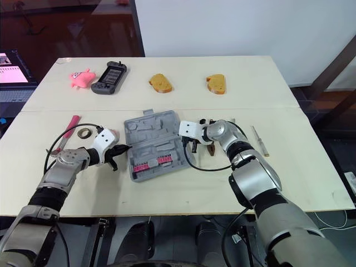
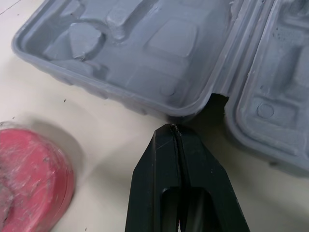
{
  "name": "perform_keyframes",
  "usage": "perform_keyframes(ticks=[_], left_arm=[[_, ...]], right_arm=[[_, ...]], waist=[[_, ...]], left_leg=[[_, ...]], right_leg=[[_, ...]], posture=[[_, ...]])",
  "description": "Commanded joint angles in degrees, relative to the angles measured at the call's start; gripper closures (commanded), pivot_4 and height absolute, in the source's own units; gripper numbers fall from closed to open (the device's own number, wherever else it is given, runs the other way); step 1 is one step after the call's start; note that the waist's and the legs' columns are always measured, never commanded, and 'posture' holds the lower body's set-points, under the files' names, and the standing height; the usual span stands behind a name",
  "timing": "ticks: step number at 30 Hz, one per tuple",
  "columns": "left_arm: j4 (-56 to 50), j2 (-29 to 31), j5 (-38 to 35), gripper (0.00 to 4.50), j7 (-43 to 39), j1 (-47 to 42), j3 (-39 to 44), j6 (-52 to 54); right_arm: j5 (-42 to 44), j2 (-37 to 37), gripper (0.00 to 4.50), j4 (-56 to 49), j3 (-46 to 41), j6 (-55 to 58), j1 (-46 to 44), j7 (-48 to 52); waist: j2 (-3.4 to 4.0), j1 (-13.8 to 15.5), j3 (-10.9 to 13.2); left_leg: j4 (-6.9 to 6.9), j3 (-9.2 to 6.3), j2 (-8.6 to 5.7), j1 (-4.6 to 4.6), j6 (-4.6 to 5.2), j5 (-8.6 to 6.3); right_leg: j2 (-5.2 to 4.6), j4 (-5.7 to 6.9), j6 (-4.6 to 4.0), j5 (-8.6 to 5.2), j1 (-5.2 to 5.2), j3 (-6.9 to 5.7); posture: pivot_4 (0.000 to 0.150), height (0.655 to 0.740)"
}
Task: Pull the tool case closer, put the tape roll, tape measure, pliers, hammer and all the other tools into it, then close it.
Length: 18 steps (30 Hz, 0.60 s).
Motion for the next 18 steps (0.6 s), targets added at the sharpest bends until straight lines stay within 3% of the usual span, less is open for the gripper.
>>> perform_keyframes(ticks=[1,7,18], left_arm=[[0.4,-1.1,0.0,4.5,-2.0,-1.5,-1.0,-0.3],[1.5,-2.2,0.7,4.5,-4.3,-3.7,-2.0,0.5],[3.2,-1.3,2.0,4.5,-7.3,-4.2,-2.6,0.9]], right_arm=[[-0.3,1.3,4.44,-0.6,-0.9,-2.1,-1.9,2.3],[0.6,1.0,4.44,-1.6,-1.4,-4.0,-1.2,13.4],[-2.9,0.2,4.44,-0.9,-1.2,-1.6,-2.1,8.6]], waist=[[0.0,0.0,0.0],[0.0,0.3,0.0],[0.01,0.2,0.0]], left_leg=[[0.0,0.0,0.0,0.01,0.0,0.0],[0.01,0.0,0.0,0.01,0.0,0.0],[0.0,0.0,0.0,0.09,-0.01,0.0]], right_leg=[[0.0,0.0,0.0,0.0,0.01,0.0],[0.0,-0.01,0.0,0.0,0.04,0.0],[0.0,0.0,0.0,0.0,0.09,0.0]], posture=[[0.15,0.7207],[0.15,0.7207],[0.15,0.7207]])
